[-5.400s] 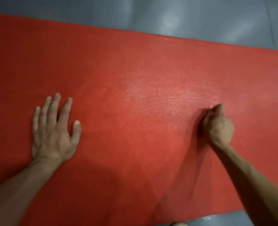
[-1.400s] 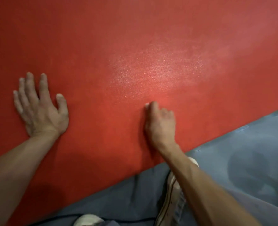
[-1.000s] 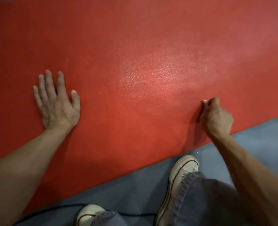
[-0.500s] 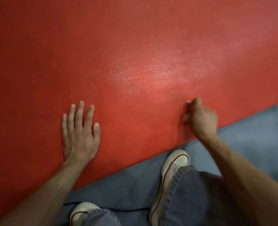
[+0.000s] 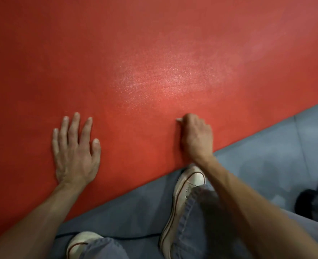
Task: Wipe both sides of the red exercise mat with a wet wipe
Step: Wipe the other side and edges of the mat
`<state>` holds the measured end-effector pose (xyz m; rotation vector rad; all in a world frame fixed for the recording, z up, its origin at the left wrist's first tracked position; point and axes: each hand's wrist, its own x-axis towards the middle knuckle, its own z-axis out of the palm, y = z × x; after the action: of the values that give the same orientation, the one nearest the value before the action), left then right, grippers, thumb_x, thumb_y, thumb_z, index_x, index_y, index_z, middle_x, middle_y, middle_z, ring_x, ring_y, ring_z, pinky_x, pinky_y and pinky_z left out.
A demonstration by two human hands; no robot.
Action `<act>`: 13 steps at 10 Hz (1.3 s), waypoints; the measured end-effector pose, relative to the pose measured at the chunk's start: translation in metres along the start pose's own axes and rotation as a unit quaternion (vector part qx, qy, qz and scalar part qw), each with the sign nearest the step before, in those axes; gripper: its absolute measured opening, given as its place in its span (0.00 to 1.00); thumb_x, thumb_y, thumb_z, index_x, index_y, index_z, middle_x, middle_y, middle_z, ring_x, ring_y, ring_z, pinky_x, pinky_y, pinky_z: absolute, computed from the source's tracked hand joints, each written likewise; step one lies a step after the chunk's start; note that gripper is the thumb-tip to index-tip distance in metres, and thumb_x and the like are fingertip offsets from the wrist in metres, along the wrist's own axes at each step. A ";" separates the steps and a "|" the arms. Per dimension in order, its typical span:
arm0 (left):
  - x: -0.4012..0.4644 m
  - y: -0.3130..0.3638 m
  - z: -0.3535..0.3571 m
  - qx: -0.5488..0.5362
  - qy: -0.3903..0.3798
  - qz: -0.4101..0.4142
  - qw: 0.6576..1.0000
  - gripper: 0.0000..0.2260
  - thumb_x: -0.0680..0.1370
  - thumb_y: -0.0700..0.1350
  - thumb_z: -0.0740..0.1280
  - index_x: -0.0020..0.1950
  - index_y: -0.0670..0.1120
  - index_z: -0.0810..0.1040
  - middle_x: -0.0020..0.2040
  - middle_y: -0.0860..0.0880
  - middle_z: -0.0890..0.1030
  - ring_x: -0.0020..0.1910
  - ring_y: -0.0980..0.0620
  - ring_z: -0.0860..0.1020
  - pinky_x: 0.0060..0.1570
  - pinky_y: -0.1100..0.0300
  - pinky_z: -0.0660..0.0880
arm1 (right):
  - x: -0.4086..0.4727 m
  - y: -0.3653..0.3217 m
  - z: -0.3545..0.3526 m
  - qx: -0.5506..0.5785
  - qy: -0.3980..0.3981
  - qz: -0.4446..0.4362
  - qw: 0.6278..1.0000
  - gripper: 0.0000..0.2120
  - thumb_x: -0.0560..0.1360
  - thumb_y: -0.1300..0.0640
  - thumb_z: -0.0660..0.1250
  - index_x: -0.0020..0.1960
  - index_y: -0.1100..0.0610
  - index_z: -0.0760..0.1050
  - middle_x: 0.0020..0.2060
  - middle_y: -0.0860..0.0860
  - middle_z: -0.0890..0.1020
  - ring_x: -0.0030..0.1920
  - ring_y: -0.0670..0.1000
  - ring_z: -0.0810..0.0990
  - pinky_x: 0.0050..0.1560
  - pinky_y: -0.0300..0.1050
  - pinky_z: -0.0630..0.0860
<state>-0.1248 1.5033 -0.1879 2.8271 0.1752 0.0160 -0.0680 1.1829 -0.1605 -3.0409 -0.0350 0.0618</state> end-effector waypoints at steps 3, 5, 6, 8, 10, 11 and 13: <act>-0.001 -0.001 0.001 -0.011 0.010 0.007 1.000 0.26 0.82 0.51 0.57 0.80 0.47 0.65 0.82 0.44 0.60 0.82 0.41 0.55 0.80 0.40 0.50 | -0.032 0.047 -0.012 0.093 0.007 0.282 0.955 0.12 0.85 0.51 0.56 0.51 0.59 0.68 0.46 0.59 0.77 0.47 0.64 0.77 0.44 0.56 0.69; 0.000 -0.002 0.000 -0.020 0.003 0.007 1.000 0.27 0.81 0.51 0.56 0.80 0.47 0.65 0.82 0.44 0.59 0.82 0.41 0.54 0.80 0.40 0.48 | -0.061 0.005 -0.009 0.107 -0.051 0.090 0.989 0.09 0.84 0.50 0.60 0.49 0.54 0.71 0.45 0.52 0.78 0.45 0.59 0.78 0.41 0.54 0.73; -0.001 -0.001 0.000 -0.024 0.007 0.008 1.000 0.26 0.82 0.51 0.56 0.80 0.47 0.65 0.82 0.43 0.59 0.82 0.41 0.54 0.80 0.41 0.48 | -0.047 0.077 -0.024 0.083 -0.015 0.238 0.968 0.09 0.83 0.47 0.61 0.48 0.50 0.68 0.48 0.54 0.80 0.49 0.59 0.78 0.44 0.49 0.68; -0.001 -0.001 0.000 -0.025 0.007 0.010 1.000 0.26 0.82 0.51 0.57 0.80 0.47 0.65 0.82 0.43 0.59 0.82 0.41 0.54 0.80 0.42 0.47 | -0.024 0.145 -0.026 0.093 0.003 0.406 0.909 0.05 0.80 0.55 0.65 0.50 0.57 0.74 0.47 0.60 0.83 0.50 0.62 0.80 0.44 0.47 0.66; 0.000 -0.001 0.001 -0.023 0.005 0.008 1.000 0.26 0.82 0.51 0.57 0.80 0.47 0.64 0.82 0.43 0.59 0.82 0.41 0.54 0.80 0.41 0.48 | -0.058 0.069 0.001 0.164 0.021 0.362 0.918 0.05 0.81 0.61 0.60 0.47 0.56 0.71 0.45 0.56 0.81 0.46 0.59 0.77 0.44 0.49 0.68; 0.000 -0.001 0.000 -0.022 0.011 0.011 1.000 0.26 0.82 0.51 0.57 0.80 0.47 0.65 0.82 0.43 0.60 0.82 0.41 0.54 0.80 0.40 0.48 | -0.070 0.055 -0.006 0.152 -0.037 0.294 0.943 0.06 0.83 0.57 0.58 0.46 0.53 0.68 0.44 0.51 0.78 0.42 0.54 0.73 0.41 0.50 0.68; -0.001 -0.001 0.001 -0.020 0.014 0.012 1.000 0.26 0.82 0.50 0.57 0.80 0.47 0.65 0.82 0.43 0.60 0.82 0.41 0.54 0.80 0.41 0.49 | -0.034 0.128 -0.021 0.121 -0.017 0.324 0.938 0.09 0.83 0.55 0.63 0.53 0.62 0.73 0.53 0.63 0.75 0.52 0.63 0.75 0.52 0.51 0.66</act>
<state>-0.1256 1.5039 -0.1891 2.7905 0.1468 0.0641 -0.0985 1.0528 -0.1511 -2.6677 0.8991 0.1541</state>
